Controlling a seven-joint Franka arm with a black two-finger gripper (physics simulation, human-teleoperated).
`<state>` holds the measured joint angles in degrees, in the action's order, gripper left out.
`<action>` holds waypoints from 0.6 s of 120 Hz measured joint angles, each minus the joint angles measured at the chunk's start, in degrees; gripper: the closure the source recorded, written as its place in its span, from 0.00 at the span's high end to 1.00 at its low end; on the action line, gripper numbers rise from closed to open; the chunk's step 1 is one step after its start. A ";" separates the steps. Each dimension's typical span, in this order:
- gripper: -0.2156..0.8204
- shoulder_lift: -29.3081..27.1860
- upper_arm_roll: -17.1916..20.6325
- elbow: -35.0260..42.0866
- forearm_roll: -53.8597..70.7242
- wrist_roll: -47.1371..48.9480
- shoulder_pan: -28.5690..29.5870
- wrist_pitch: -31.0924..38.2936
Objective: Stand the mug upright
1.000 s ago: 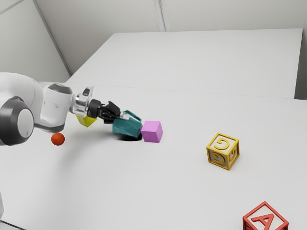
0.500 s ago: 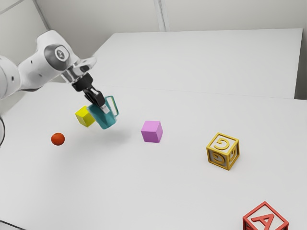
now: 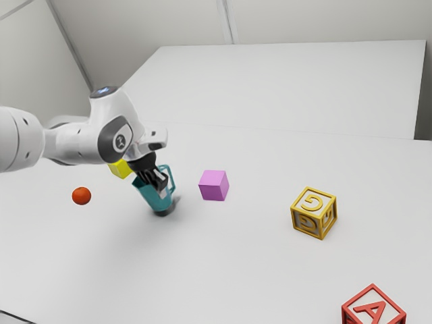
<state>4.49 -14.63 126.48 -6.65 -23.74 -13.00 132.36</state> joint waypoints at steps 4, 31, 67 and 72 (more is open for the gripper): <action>0.04 0.04 0.01 0.38 0.18 1.15 0.21 0.72; 0.32 0.09 0.03 0.72 0.86 6.96 0.54 3.24; 0.67 -0.63 0.01 -0.95 1.57 11.32 0.57 3.84; 0.68 -1.15 -0.06 -2.29 1.87 11.54 0.62 3.37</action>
<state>3.34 -14.69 124.19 -4.78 -12.20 -12.38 135.73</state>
